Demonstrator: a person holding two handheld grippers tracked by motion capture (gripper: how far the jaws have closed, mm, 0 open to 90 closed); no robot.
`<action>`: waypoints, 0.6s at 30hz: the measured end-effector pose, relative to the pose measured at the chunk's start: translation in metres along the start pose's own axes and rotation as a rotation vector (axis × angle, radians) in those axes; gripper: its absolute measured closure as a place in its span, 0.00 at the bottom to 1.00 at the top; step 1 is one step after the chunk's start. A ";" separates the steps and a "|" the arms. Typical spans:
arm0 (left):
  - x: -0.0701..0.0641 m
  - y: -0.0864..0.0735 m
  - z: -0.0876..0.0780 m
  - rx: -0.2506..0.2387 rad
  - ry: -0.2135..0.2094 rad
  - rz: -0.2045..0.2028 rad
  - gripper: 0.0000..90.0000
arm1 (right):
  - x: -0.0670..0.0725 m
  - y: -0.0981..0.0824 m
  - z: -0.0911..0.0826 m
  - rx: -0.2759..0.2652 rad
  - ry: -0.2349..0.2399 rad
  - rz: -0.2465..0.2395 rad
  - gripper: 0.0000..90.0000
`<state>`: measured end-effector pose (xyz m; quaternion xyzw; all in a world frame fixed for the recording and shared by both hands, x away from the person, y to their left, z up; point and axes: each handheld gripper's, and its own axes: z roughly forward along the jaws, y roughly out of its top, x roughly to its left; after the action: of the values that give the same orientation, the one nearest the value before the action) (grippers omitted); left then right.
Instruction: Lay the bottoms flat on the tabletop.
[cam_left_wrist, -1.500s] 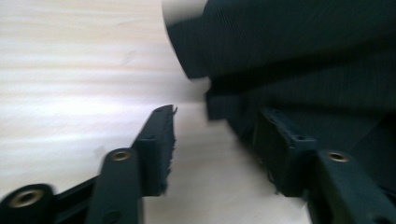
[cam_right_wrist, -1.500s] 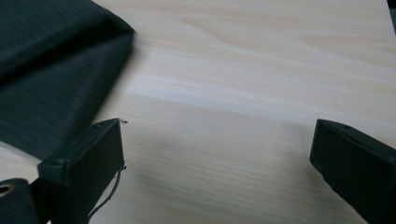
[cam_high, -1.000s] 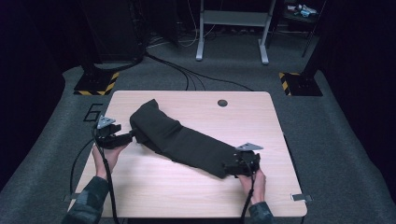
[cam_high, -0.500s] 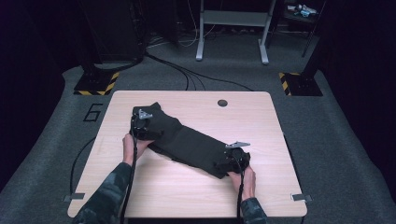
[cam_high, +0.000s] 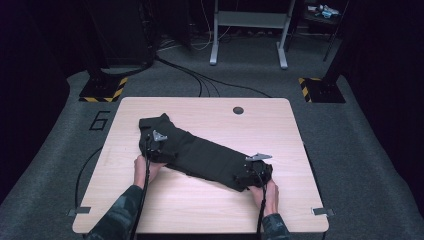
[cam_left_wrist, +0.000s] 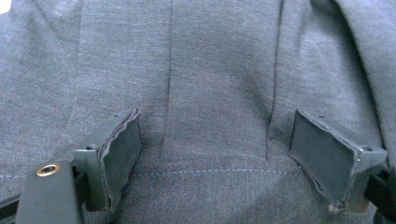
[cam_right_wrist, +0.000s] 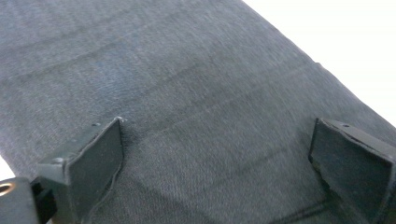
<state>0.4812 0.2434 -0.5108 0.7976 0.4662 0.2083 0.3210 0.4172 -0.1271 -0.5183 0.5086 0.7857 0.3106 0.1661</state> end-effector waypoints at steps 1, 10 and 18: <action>-0.003 -0.003 -0.003 -0.004 -0.003 -0.006 0.18 | -0.003 -0.001 -0.001 0.000 0.000 0.008 0.03; -0.026 -0.026 -0.025 -0.024 -0.005 -0.054 0.19 | -0.016 -0.005 -0.007 0.006 -0.028 0.016 0.03; -0.058 -0.052 -0.044 -0.083 0.014 -0.069 0.19 | -0.028 -0.014 -0.015 0.006 -0.028 0.037 0.04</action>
<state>0.3940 0.2252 -0.5183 0.7656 0.4867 0.2219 0.3574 0.4112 -0.1611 -0.5179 0.5277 0.7748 0.3041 0.1696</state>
